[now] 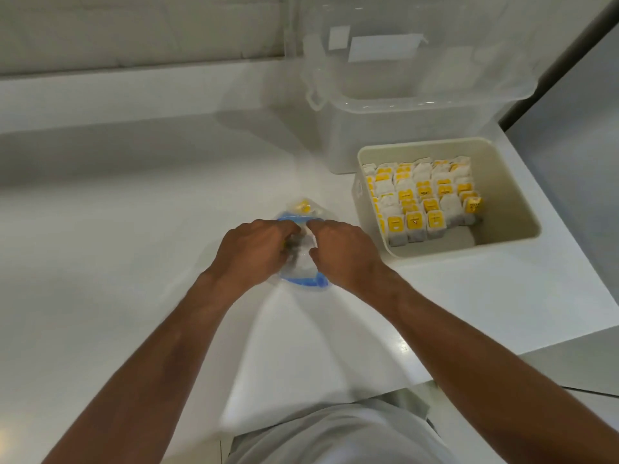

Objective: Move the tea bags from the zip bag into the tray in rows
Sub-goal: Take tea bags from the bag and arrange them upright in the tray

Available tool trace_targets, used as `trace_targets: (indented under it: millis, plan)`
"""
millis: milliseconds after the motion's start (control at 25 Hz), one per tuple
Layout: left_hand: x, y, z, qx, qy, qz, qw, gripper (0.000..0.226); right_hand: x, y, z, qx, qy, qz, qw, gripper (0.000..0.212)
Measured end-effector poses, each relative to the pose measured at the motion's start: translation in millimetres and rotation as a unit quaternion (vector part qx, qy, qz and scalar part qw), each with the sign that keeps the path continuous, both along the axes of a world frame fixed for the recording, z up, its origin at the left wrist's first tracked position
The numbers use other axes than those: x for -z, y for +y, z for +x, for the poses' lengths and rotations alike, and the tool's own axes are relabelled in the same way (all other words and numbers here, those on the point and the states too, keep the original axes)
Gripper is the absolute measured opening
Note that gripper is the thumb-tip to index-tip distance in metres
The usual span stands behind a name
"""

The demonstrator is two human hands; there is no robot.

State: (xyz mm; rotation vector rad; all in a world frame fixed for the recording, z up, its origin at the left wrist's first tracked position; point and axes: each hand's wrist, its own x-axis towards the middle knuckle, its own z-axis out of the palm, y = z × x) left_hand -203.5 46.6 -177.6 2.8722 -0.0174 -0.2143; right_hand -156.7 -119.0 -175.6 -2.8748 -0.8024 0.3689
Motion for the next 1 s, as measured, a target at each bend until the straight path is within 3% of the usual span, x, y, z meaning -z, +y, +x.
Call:
trace_targets:
  millis: [160,360,520,600,680,760,840,920,1000]
  plan:
    - [9,5,5,-0.017,-0.006,-0.007,1.000,0.035,12,11,-6,0.025,-0.019,-0.010,0.999,0.047]
    - [7,9,6,-0.034,-0.005,-0.001,0.999,0.018,18,20,-7,-0.001,-0.029,-0.027,0.999,0.040]
    - [4,10,9,-0.040,0.021,0.015,0.999,0.017,19,22,-2,0.002,-0.026,-0.021,0.999,0.034]
    - [3,10,10,-0.052,0.022,-0.010,0.998,0.024,16,16,-2,0.025,-0.023,0.015,0.999,0.031]
    - [-1,10,9,-0.065,0.017,-0.052,0.996,0.033,12,9,-1,0.068,0.028,0.109,0.991,0.026]
    - [-7,9,9,-0.070,0.017,-0.092,0.993,0.039,9,1,-2,0.120,0.137,0.253,0.950,0.020]
    - [-16,8,11,-0.086,0.026,-0.139,0.986,0.041,3,-4,-2,0.174,0.250,0.373,0.876,0.014]
    - [-27,10,14,-0.118,0.053,-0.207,0.970,0.043,-2,-8,-3,0.212,0.341,0.433,0.807,0.010]
    - [-35,13,16,-0.131,0.087,-0.306,0.939,0.037,-6,-10,-5,0.230,0.393,0.457,0.764,0.013]
